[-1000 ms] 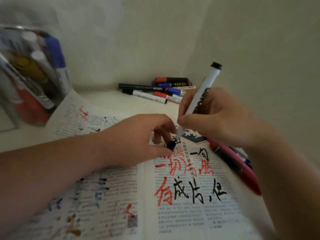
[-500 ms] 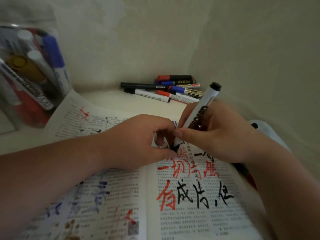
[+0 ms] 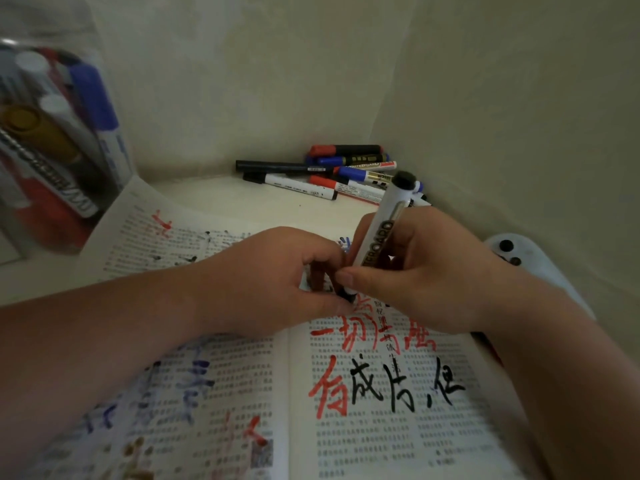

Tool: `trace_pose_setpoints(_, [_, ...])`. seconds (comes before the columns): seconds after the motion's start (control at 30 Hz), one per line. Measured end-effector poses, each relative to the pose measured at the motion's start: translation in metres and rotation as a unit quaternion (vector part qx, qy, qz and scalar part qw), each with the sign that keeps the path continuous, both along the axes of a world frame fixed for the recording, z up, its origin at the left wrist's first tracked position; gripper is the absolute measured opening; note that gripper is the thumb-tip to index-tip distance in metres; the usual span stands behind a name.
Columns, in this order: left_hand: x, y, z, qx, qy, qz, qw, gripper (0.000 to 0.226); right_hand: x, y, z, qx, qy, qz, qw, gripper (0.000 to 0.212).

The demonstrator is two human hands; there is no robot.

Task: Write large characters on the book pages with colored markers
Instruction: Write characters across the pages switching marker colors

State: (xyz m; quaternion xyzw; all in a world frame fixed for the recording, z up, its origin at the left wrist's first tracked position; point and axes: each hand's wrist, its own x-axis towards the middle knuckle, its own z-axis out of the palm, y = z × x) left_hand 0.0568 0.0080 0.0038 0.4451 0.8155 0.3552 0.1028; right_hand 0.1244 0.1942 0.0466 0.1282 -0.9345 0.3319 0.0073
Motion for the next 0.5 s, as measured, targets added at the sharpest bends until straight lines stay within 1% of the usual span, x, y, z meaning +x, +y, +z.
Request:
trace_pose_setpoints(0.13, [-0.001, 0.000, -0.003, 0.020, -0.008, 0.004, 1.000, 0.017, 0.000, -0.002, -0.001, 0.009, -0.001, -0.004, 1.000, 0.011])
trace_pose_setpoints(0.23, [-0.002, 0.000, -0.003, 0.025, -0.006, 0.002, 1.000, 0.014, 0.000, -0.003, 0.001, 0.026, -0.005, -0.007, 1.000, 0.019])
trace_pose_setpoints(0.27, [-0.002, 0.000, -0.004, 0.028, -0.004, -0.001, 1.000, 0.014, 0.001, -0.003, 0.000, 0.035, -0.004, -0.010, 0.999, 0.019])
trace_pose_setpoints(0.37, [-0.001, 0.000, -0.003, 0.023, 0.010, -0.005, 1.000, 0.020, 0.003, -0.003, -0.005, 0.041, 0.005, -0.021, 0.999, 0.009])
trace_pose_setpoints(0.4, [-0.001, 0.000, -0.003, 0.026, 0.014, -0.005, 1.000, 0.021, 0.004, -0.004, -0.006, 0.038, 0.025, -0.032, 0.998, 0.009])
trace_pose_setpoints(0.43, [-0.002, 0.000, -0.002, 0.022, 0.016, 0.000, 1.000, 0.021, 0.004, -0.004, -0.008, 0.017, 0.053, -0.045, 0.997, 0.014])
trace_pose_setpoints(0.47, [-0.002, 0.000, -0.002, 0.015, 0.019, 0.006, 1.000, 0.020, 0.002, -0.004, -0.010, -0.025, 0.091, -0.058, 0.994, 0.023])
trace_pose_setpoints(0.5, [-0.002, 0.000, -0.002, 0.002, 0.022, 0.009, 1.000, 0.019, 0.001, -0.001, -0.011, -0.085, 0.128, -0.075, 0.985, 0.033])
